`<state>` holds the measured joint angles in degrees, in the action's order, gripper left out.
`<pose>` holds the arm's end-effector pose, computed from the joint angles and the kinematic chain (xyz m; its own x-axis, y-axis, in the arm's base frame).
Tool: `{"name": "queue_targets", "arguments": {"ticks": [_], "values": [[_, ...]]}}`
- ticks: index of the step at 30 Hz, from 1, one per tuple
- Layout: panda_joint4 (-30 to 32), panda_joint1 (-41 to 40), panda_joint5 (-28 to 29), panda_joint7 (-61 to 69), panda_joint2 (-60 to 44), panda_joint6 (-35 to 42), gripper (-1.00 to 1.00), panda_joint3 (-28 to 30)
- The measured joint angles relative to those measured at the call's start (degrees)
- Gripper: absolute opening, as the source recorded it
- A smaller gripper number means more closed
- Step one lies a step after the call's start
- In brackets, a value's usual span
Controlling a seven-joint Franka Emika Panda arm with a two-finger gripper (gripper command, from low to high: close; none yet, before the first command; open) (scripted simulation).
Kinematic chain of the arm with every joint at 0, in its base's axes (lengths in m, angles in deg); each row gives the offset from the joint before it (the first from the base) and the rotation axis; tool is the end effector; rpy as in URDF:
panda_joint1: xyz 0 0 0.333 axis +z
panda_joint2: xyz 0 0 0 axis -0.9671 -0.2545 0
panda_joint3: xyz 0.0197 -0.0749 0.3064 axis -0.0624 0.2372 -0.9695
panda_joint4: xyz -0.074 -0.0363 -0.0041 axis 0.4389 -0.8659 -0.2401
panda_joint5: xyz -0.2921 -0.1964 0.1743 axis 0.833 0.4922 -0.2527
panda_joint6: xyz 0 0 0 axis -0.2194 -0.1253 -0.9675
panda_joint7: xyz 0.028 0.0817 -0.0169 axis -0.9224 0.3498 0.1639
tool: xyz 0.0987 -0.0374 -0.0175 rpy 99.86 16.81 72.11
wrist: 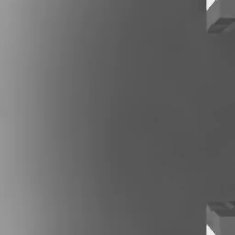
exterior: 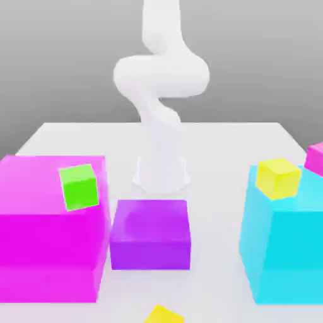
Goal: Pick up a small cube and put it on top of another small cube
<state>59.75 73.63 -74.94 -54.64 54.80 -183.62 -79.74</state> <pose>0.3796 0.0024 0.6812 0.4823 -0.7417 0.4661 -0.5638 -0.6701 -0.4829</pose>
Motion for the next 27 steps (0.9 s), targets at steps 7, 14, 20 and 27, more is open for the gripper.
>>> {"name": "queue_targets", "arguments": {"ticks": [7, 14, 20, 27], "values": [[-0.2, -4.2, 2.9, -8.8, -14.9, -4.1, 0.00, -4.0], [-0.4, -6.6, 6.3, -17.7, -29.5, -8.1, 0.00, -6.2], [-0.6, -7.4, 8.0, -24.5, -41.9, -11.6, 0.00, -6.7], [-0.7, -6.9, 6.5, -30.0, -55.9, -16.0, 0.00, -6.5]]}}
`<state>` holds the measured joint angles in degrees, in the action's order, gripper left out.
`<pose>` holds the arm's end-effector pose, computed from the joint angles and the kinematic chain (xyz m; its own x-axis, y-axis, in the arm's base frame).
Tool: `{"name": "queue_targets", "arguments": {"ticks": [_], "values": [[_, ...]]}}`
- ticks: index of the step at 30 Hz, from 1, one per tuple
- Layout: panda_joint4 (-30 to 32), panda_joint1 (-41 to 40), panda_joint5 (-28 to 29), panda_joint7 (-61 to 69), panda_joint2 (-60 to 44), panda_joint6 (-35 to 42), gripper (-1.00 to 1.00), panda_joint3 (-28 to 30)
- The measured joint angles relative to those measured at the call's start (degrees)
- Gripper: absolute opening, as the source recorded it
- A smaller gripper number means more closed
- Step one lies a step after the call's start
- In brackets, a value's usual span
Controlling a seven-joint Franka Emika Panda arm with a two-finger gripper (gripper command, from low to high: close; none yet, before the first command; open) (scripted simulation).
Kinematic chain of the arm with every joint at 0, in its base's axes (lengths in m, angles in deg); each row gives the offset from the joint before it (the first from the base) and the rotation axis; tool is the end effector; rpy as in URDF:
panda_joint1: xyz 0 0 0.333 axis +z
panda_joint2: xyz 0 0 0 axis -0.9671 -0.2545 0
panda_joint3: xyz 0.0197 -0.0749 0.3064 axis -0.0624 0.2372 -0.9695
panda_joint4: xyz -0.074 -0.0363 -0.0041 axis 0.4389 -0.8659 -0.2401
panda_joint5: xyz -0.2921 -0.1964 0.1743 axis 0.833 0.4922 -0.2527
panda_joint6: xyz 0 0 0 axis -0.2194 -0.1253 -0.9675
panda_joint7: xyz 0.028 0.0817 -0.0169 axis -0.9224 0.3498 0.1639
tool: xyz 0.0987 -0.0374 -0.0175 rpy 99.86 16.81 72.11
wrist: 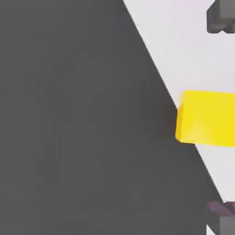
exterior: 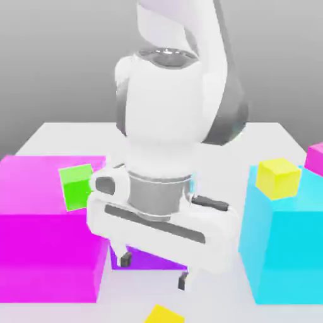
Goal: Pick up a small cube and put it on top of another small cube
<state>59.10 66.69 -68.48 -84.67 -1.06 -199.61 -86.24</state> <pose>0.5377 -0.0019 0.2414 0.2824 -0.9583 0.0446 -0.9577 -0.2843 -0.0456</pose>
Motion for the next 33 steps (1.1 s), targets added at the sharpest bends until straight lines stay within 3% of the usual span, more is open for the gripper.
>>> {"name": "queue_targets", "arguments": {"ticks": [6, 7, 13, 17, 25, 33], "values": [[-1.5, 1.3, 0.2, -2.5, -12.2, -7.5, 0.00, 1.5], [-1.8, 1.6, 0.5, -2.8, -13.5, -8.6, -1.00, 1.8], [-1.9, 1.7, 0.7, -2.9, -14.2, -9.2, -1.00, 2.0], [-0.7, 0.6, -0.8, -1.8, -8.4, -4.5, -1.00, 0.6], [-2.5, -3.2, -1.3, 4.9, 5.6, 13.4, -1.00, 2.8], [-3.9, -8.0, -8.5, 17.5, 22.1, 32.2, -1.00, 6.5]]}}
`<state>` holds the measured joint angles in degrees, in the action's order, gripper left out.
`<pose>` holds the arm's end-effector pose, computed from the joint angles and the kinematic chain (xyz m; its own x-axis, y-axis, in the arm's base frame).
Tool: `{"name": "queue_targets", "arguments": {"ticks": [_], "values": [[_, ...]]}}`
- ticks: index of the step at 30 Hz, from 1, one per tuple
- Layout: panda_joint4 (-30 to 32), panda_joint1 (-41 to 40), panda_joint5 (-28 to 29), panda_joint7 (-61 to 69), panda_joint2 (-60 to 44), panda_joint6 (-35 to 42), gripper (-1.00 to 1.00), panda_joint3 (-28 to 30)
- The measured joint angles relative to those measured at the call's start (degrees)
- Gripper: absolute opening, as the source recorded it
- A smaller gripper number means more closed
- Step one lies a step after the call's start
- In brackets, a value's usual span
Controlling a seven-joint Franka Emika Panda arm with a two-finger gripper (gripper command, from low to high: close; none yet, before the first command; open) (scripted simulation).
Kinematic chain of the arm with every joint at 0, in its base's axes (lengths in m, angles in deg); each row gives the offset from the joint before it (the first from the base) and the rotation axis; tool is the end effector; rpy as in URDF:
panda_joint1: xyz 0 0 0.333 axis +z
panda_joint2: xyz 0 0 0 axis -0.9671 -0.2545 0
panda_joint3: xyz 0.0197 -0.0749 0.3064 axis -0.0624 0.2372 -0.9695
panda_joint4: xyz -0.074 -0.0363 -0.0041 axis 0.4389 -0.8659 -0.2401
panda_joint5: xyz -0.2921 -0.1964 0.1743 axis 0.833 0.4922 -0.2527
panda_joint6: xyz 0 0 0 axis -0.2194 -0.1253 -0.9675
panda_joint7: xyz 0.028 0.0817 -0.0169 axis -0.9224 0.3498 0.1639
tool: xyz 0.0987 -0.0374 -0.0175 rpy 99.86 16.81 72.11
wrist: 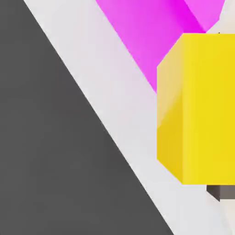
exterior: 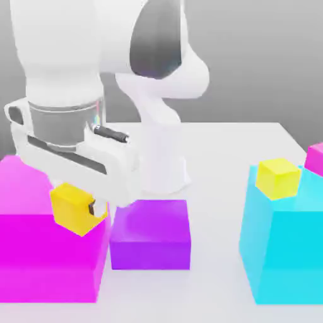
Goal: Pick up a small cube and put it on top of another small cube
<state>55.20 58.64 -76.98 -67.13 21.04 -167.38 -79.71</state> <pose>0.4820 -0.1291 0.4220 0.2236 -0.9738 -0.0401 -0.9733 -0.2253 0.0442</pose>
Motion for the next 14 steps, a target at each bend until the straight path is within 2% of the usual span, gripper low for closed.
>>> {"name": "queue_targets", "arguments": {"ticks": [2, 4, 7, 10, 11, 14], "values": [[-0.3, -0.3, -2.4, 3.5, 4.1, 4.6, -1.00, 1.5], [2.1, -1.0, -2.3, 2.9, 8.1, 5.4, -1.00, 2.0], [7.6, -2.6, 0.0, -1.2, 13.1, 2.6, -1.00, 1.2], [12.6, -3.1, 0.4, -2.1, 12.0, -3.9, -1.00, 0.9], [13.9, -3.1, 0.4, -2.2, 11.4, -5.9, 1.00, 0.8], [13.9, -3.1, 0.4, -2.2, 11.4, -5.9, 1.00, 0.8]]}}
